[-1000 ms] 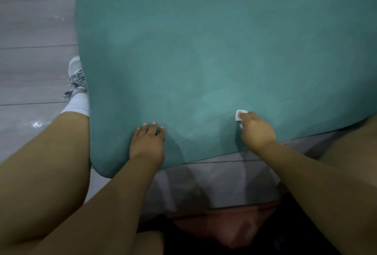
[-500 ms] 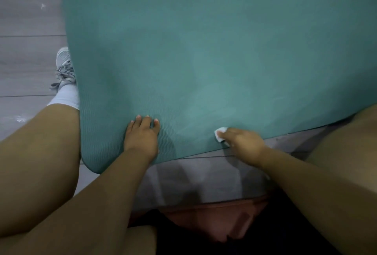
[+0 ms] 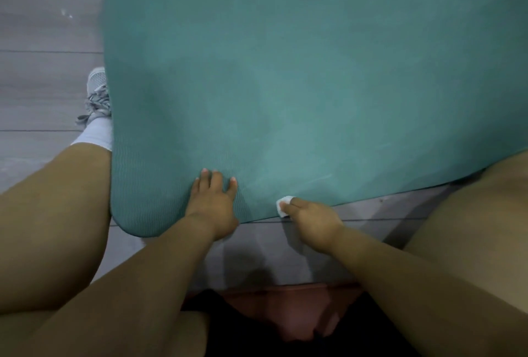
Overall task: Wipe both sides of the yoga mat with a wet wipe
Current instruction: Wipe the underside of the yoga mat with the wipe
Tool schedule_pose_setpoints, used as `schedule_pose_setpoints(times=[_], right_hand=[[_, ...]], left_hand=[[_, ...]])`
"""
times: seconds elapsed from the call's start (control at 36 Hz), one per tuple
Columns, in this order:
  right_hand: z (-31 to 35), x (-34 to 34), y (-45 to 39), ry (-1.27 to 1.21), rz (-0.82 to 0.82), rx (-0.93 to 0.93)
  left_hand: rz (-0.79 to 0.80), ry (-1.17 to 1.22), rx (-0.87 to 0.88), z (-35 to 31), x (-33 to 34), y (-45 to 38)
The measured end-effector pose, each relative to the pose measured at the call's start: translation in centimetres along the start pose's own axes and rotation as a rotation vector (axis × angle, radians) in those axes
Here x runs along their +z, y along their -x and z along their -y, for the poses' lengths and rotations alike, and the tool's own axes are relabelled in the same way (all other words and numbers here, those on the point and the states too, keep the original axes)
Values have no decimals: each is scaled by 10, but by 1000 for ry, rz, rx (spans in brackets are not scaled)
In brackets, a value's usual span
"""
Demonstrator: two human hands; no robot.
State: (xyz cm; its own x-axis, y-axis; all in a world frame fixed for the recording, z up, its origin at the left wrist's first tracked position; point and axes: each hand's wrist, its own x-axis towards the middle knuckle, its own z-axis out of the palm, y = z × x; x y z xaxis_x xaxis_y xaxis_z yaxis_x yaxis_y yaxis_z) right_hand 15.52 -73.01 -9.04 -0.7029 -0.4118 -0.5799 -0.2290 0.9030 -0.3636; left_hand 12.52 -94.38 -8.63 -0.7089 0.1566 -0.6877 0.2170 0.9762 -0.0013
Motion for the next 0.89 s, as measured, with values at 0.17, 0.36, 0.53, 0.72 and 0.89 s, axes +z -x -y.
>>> schedule_pose_setpoints(times=[0.17,0.36,0.53,0.72,0.89], right_hand=[[-51,-7,18,-178,-186,340],[-46,-3,19,-215,-178,365],[-29,-9,23,-107,-159,323],[-32,-50,34,6,-339,408],[-33,-123,52,192,-535,319]], left_hand=[[2,-117,25,-11,6,5],[30,-200,150,-19,-7,14],[-244,-54,206,-8,-34,26],[-731,23,370,4,-58,37],[-860,178,366,12,-78,59]])
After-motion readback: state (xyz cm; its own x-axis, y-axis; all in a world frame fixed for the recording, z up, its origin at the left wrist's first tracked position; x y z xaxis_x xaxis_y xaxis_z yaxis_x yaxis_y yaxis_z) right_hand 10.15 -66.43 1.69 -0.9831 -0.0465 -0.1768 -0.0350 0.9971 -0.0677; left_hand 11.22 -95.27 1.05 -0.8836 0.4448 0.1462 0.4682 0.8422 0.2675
